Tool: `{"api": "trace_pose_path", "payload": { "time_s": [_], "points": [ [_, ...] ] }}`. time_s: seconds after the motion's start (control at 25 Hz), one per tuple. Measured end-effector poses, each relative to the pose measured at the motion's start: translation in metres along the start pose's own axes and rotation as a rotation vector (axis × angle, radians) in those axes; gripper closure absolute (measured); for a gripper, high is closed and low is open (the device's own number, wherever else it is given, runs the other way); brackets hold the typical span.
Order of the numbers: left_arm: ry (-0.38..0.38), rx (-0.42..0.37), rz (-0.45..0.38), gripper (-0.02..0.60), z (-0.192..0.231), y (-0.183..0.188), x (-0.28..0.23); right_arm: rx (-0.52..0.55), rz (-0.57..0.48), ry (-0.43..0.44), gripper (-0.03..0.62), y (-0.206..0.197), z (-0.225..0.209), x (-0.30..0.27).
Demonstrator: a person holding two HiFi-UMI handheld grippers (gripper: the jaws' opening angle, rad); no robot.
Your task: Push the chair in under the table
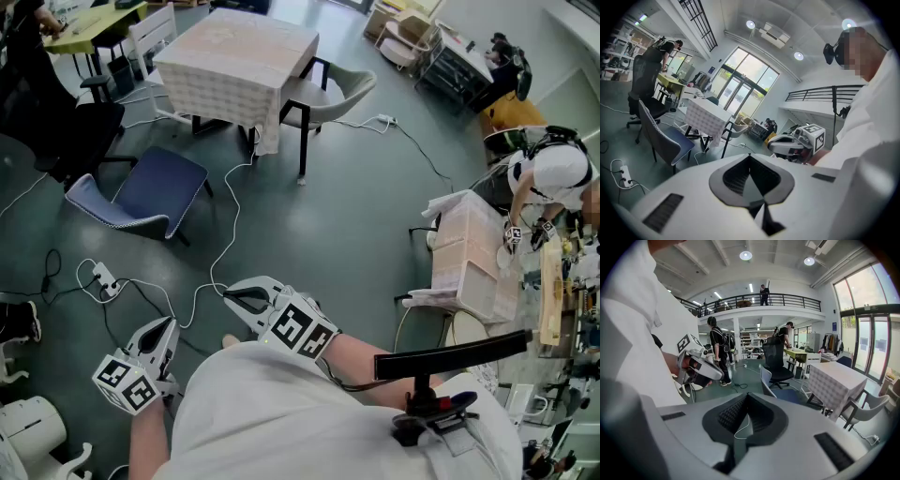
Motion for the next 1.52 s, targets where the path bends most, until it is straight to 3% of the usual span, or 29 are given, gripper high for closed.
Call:
{"api": "trace_pose_path", "payload": {
  "time_s": [0.48,0.52,0.6,0.84,1.04,1.32,1.52],
  "points": [
    [0.168,-0.012,-0.035,0.568,0.036,0.025,-0.058,-0.064,-0.008,0.049,0.576,-0.04,-0.085,0.0],
    [0.185,-0.009,-0.044,0.568,0.041,0.028,-0.059,-0.087,-0.009,0.055,0.557,-0.043,-0.09,-0.003],
    [0.212,0.0,-0.057,0.557,0.049,0.034,-0.055,-0.126,-0.014,0.062,0.44,-0.043,-0.097,-0.009],
    [0.276,0.034,-0.089,0.47,0.089,0.059,-0.033,-0.105,-0.023,0.035,0.429,-0.026,-0.114,-0.037],
    [0.349,0.088,-0.143,0.428,0.165,0.089,-0.013,-0.104,-0.004,-0.025,0.43,0.0,-0.139,-0.079],
    [0.471,0.239,-0.187,0.356,0.305,0.134,0.016,-0.097,0.026,-0.118,0.43,0.056,-0.161,-0.151],
    [0.636,0.391,-0.186,0.316,0.403,0.142,0.038,-0.1,0.054,-0.154,0.43,0.084,-0.159,-0.195]
  ]
}}
Point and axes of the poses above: the fingertips, and each gripper's own axes: x backward along the fingers, z to its left, y out of its top, the point moved 10 cm from there along x, backward along the fingers, and after that the axes turned 15 degrees about -y, right-handed, at the moved point
